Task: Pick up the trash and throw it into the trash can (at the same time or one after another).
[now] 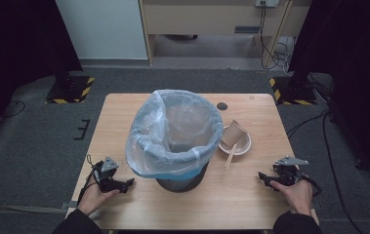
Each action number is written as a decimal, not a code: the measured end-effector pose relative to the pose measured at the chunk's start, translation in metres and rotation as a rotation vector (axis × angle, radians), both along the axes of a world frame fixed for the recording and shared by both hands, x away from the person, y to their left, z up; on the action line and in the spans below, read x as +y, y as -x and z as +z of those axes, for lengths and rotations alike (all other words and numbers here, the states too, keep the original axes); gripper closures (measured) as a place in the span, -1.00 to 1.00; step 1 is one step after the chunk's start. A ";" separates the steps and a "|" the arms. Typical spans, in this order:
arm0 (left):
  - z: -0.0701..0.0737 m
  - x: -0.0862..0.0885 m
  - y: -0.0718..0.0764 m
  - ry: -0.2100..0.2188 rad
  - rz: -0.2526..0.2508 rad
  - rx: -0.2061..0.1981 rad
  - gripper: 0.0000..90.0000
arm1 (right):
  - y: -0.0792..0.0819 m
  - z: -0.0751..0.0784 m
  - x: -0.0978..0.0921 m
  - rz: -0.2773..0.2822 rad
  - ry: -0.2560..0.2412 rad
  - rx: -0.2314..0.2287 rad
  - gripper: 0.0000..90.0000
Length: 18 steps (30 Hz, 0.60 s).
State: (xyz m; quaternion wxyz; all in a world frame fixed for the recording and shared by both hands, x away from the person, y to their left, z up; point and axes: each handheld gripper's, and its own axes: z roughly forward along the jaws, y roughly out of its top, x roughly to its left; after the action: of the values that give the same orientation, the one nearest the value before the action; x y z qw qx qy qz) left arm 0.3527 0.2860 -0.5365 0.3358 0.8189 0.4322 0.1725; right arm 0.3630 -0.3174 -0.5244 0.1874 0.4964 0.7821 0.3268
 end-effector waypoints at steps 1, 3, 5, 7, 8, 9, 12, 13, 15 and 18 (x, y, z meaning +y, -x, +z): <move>0.000 0.000 0.000 0.000 -0.001 0.000 -1.00 | 0.000 0.002 0.000 -0.009 -0.012 -0.014 -0.35; 0.000 0.000 0.000 -0.001 -0.002 0.000 -1.00 | 0.001 0.007 -0.001 -0.018 -0.029 -0.040 -0.32; 0.000 0.000 0.000 -0.001 -0.002 0.001 -1.00 | 0.002 0.012 -0.003 -0.039 -0.062 -0.068 -0.30; 0.000 0.000 0.000 -0.001 -0.002 0.000 -1.00 | 0.002 0.015 -0.006 -0.054 -0.091 -0.081 -0.29; 0.000 0.000 0.000 -0.001 -0.002 0.000 -1.00 | 0.002 0.015 -0.007 -0.061 -0.098 -0.081 -0.28; 0.000 0.000 0.000 -0.002 -0.002 0.000 -1.00 | 0.002 0.015 -0.009 -0.070 -0.101 -0.077 -0.27; 0.000 0.000 0.000 -0.001 -0.003 -0.001 -1.00 | 0.003 0.016 -0.011 -0.078 -0.102 -0.072 -0.25; 0.000 0.000 0.000 -0.002 -0.003 -0.001 -1.00 | 0.003 0.018 -0.011 -0.082 -0.111 -0.075 -0.24; 0.000 0.000 0.000 -0.003 -0.003 0.000 -1.00 | 0.003 0.021 -0.010 -0.079 -0.114 -0.089 -0.24; 0.000 0.000 0.000 -0.003 -0.004 0.000 -1.00 | 0.003 0.029 -0.007 -0.079 -0.136 -0.123 -0.24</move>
State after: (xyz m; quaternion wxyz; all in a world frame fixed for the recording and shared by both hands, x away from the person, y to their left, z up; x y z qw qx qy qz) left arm 0.3522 0.2859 -0.5364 0.3348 0.8203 0.4303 0.1726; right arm 0.3603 -0.3248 -0.4956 0.2136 0.5173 0.7249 0.4017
